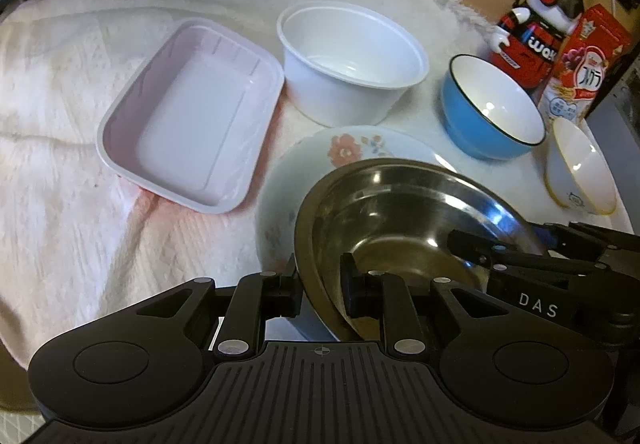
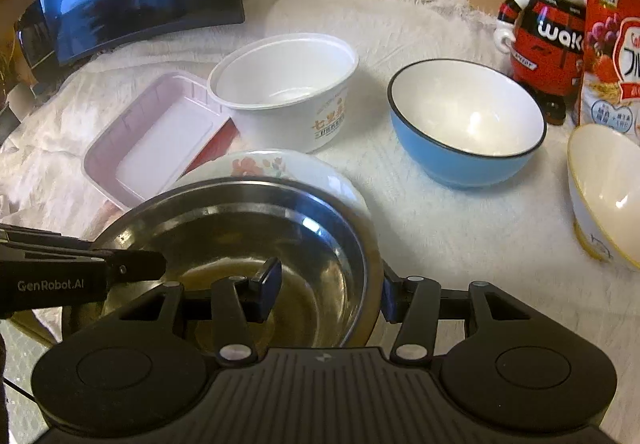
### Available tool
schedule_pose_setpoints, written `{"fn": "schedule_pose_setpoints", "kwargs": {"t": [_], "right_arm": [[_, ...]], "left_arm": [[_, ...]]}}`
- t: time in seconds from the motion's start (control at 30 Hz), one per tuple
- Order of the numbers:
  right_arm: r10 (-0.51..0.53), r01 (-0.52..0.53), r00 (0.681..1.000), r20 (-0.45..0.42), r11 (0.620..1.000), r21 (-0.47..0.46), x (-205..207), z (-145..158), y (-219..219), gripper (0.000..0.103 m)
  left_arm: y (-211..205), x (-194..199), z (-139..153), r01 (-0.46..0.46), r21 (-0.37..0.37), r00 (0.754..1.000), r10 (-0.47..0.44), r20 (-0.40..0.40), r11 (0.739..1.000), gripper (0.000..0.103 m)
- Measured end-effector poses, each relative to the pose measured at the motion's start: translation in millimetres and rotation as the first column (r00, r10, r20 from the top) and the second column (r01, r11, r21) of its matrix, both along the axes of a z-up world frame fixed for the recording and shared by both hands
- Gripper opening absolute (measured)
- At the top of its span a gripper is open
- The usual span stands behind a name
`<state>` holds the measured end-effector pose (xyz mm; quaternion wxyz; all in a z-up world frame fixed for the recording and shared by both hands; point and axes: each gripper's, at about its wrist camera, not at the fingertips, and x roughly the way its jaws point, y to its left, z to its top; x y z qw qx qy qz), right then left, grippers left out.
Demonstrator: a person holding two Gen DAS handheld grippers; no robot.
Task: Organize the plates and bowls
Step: 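Lower the steel bowl onto the floral plate and open the right gripper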
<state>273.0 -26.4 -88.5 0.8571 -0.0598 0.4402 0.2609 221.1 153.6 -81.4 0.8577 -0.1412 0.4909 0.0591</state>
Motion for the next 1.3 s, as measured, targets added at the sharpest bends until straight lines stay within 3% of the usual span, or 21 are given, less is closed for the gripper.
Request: {"fn": "schedule_pose_setpoints", "kwargs": {"t": [0.43,0.47,0.6,0.73,0.97,1.07,1.2,1.3], "right_arm": [[-0.007,0.009,0.998,0.054,0.999,-0.032,7,1,6,0.051],[-0.009,0.012,0.998,0.062,0.999,-0.038,7,1,4,0.051],[-0.038,0.040,0.997,0.067,0.999,-0.024,12,4,-6,0.062],[-0.070,0.070,0.998,0.005,0.997,0.025,22,0,-17,0.065],[-0.078,0.094,0.986,-0.150,0.991,0.101,39,-25,-21,0.065],[-0.078,0.109,0.974,-0.215,0.984,0.138,46,-35,-20,0.065],[-0.012,0.052,0.974,-0.226,0.984,0.172,44,-29,-13,0.058],[-0.016,0.043,0.980,-0.199,0.991,0.130,37,-25,-10,0.058]], "left_arm": [[17,6,1,-0.020,0.060,0.999,0.017,0.046,0.998,0.021],[18,4,3,-0.023,0.074,0.998,0.019,0.054,0.997,0.027],[29,0,5,-0.027,0.052,0.998,0.024,0.063,0.998,0.030],[36,2,1,-0.034,0.020,0.998,0.033,0.053,0.999,0.035],[36,16,-30,-0.019,-0.099,0.999,0.016,-0.037,0.995,0.031],[34,19,-36,-0.031,-0.103,0.998,0.026,-0.050,0.994,0.032],[34,24,-37,-0.059,-0.113,0.996,0.050,-0.077,0.992,0.032],[29,26,-36,-0.057,-0.096,0.996,0.049,-0.076,0.994,0.034]]}}
